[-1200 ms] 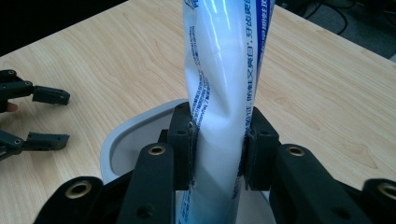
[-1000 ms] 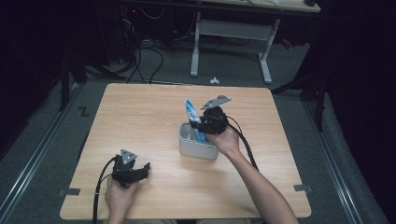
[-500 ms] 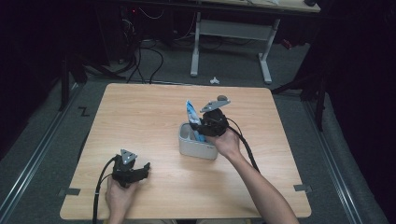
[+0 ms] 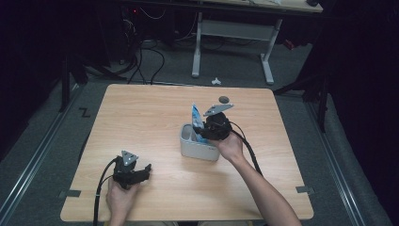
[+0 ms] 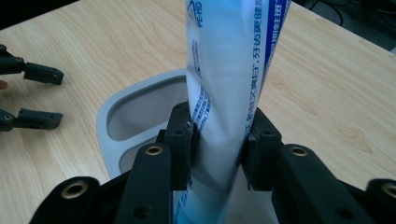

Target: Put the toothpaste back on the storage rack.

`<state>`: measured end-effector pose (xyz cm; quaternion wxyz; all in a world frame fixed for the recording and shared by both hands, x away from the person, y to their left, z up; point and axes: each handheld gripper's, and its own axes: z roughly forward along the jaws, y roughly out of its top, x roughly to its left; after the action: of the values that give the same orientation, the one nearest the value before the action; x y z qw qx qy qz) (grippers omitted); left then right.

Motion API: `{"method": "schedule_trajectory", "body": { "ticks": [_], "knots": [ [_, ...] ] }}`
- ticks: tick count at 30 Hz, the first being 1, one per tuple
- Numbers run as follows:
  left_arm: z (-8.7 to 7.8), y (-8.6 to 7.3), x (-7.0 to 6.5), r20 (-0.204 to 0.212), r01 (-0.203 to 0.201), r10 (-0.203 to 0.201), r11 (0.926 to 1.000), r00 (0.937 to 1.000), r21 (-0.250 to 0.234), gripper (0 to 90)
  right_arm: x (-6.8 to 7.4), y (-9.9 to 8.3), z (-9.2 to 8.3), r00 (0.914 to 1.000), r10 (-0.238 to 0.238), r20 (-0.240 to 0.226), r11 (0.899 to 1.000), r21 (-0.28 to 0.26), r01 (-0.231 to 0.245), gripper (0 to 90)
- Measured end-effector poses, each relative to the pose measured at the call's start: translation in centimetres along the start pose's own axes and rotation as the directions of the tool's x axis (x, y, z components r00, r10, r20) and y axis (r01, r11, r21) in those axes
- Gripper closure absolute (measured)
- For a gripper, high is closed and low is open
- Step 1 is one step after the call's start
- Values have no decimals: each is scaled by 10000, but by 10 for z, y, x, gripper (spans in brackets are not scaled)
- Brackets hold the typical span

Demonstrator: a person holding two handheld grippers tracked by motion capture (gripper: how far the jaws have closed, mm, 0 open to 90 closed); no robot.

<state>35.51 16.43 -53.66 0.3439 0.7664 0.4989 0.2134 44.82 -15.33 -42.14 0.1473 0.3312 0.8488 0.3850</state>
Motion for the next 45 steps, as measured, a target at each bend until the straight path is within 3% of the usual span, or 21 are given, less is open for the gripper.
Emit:
{"method": "schedule_trajectory", "body": {
  "ticks": [10,15,20,32,45],
  "knots": [
    [0,0,0,0,8,-8,10000,10000,2,257,1,-2,1,9999,-131,15,9998,116,131,652],
    [0,0,0,1,11,-11,10000,10000,0,257,-1,-2,-1,9995,56,-318,10000,-53,-58,517],
    [0,0,0,-1,9,-9,10000,10000,-4,257,-2,-3,-7,9995,83,-290,9999,-84,-85,445],
    [0,0,0,-2,8,-8,10000,10000,-3,257,-5,-11,-37,9990,409,-186,9916,-1216,-429,449],
    [0,0,0,-4,3,-3,10000,10000,-2,256,-14,-22,-57,9961,883,14,9830,-1618,-870,460]
  ]
}}
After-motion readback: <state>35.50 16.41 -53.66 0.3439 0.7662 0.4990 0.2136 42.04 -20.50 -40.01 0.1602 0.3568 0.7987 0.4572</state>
